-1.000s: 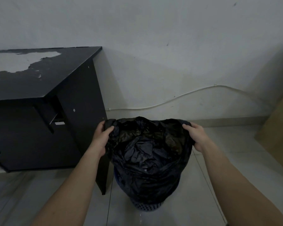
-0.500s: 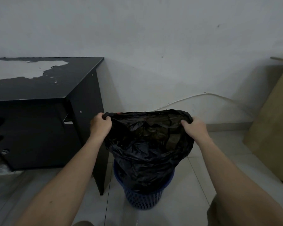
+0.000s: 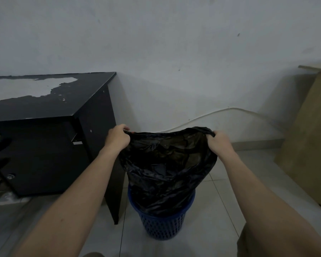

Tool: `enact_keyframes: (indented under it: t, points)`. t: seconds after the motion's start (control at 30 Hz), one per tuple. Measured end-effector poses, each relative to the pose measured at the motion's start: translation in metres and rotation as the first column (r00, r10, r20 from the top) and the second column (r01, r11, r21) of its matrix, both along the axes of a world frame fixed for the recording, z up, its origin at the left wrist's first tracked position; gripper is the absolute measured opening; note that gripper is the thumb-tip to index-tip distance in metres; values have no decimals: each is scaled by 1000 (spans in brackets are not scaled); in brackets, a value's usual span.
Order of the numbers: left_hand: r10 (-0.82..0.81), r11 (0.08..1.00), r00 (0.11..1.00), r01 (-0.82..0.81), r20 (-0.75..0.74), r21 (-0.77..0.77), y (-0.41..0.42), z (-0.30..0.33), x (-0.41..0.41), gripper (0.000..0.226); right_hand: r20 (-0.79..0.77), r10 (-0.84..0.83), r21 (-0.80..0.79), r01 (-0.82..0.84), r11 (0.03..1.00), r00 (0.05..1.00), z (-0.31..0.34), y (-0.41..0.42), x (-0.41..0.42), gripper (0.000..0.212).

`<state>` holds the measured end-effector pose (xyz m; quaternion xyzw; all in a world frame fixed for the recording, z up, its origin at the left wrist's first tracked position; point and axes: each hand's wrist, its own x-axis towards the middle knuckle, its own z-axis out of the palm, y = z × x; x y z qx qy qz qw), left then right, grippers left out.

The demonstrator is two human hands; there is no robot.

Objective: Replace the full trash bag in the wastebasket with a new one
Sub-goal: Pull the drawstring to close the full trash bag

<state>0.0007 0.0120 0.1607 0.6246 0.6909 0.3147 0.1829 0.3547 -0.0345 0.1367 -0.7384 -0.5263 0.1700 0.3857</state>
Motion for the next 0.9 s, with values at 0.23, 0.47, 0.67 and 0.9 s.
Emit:
enact_keyframes:
  t: [0.23, 0.47, 0.67, 0.9]
  points:
    - [-165, 933, 912, 21, -375, -360, -2, 0, 6, 74, -129, 25, 74, -15, 997, 991, 3, 6, 0, 24]
    - [-160, 908, 834, -85, -527, -410, 2, 17, 7, 45, -183, -42, -60, 32, 998, 982, 17, -2, 12, 48]
    - [-3, 985, 928, -61, -373, -161, 5, 25, 11, 31, -257, -24, -565, -130, 815, 966, 21, -29, 8, 13]
    - [64, 993, 900, -100, -431, -60, 15, 28, -5, 30, -268, -265, -85, 251, 964, 926, 47, 3, 39, 21]
